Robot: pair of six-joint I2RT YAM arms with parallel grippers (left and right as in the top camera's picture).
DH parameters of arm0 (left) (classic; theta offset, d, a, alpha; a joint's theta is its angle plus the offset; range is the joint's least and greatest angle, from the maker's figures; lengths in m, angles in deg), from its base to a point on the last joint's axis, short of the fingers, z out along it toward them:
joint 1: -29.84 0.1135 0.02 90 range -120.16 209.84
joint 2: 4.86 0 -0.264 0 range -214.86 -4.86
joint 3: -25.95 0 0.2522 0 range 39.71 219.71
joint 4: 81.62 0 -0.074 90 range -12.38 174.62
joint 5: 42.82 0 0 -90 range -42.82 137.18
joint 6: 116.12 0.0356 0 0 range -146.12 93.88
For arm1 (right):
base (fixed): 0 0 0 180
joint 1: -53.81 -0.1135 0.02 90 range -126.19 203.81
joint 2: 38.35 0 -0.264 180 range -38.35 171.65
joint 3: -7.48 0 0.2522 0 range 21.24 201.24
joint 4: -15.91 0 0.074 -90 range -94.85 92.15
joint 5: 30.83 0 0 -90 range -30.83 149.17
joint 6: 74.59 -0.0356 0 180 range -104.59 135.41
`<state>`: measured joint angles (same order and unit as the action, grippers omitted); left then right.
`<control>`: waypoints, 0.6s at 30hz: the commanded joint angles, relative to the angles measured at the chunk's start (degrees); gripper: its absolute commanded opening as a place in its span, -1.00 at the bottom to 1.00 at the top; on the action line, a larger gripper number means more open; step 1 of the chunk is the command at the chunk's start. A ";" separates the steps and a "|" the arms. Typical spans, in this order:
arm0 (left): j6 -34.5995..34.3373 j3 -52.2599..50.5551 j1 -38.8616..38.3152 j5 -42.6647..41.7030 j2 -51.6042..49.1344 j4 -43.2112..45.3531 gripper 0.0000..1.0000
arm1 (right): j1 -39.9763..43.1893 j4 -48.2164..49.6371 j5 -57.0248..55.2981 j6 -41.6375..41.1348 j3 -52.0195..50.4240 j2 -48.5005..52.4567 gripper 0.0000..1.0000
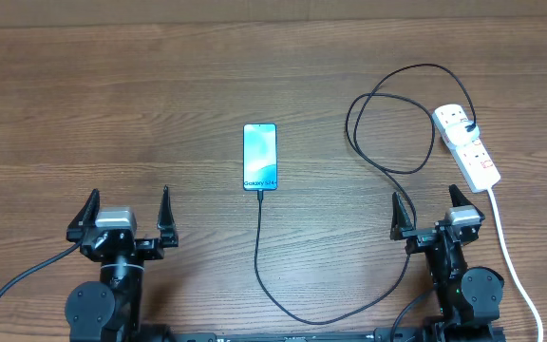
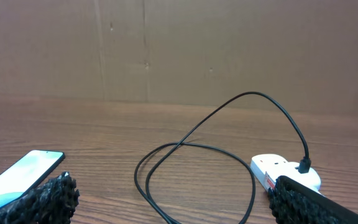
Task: Plug charger to phone and switch on socket
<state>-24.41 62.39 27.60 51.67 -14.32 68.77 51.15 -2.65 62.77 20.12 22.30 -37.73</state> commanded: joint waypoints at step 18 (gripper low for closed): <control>1.09 -15.93 4.87 -7.74 9.33 15.08 0.99 | -0.13 0.17 -0.50 -0.20 -0.59 -0.46 1.00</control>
<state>-24.36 47.99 31.20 47.38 -6.62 82.82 51.15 -2.61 62.75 20.12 22.30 -37.73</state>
